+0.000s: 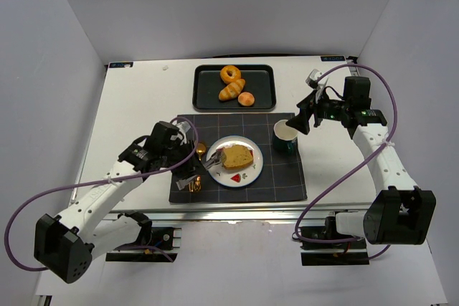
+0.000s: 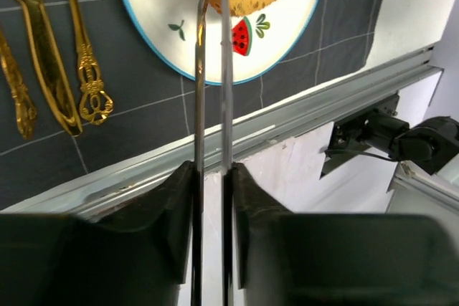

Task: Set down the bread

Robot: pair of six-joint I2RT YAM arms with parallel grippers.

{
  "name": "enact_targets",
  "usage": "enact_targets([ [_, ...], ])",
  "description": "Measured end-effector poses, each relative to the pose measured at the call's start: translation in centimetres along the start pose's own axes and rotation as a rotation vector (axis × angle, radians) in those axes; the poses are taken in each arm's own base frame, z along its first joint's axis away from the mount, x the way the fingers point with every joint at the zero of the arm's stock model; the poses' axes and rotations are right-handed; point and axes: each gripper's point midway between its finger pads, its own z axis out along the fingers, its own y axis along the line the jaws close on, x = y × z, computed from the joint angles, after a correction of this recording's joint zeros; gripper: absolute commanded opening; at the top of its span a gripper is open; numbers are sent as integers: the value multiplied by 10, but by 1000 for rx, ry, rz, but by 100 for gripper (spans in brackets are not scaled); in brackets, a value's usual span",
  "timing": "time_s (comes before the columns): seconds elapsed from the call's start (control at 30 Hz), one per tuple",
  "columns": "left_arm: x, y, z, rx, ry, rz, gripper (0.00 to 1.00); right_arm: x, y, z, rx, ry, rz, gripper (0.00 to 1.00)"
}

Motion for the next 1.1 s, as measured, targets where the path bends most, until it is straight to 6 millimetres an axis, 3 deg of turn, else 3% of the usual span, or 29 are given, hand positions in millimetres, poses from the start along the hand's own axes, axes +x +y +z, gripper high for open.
enact_targets([
  [0.23,-1,2,-2,-27,5,14,49,0,0,0,0,0,0,89],
  [0.57,-26,-3,-19,-84,-85,45,47,0,0,0,0,1,1,89],
  [0.73,-63,-22,-34,-91,-194,95,42,0,0,0,0,0,0,89],
  [0.83,-90,-26,-29,-105,-235,120,43,0,1,0,-6,-4,1,89],
  [1.1,-200,-26,30,-234,-249,308,46,2,2,4,-27,-4,13,89],
])
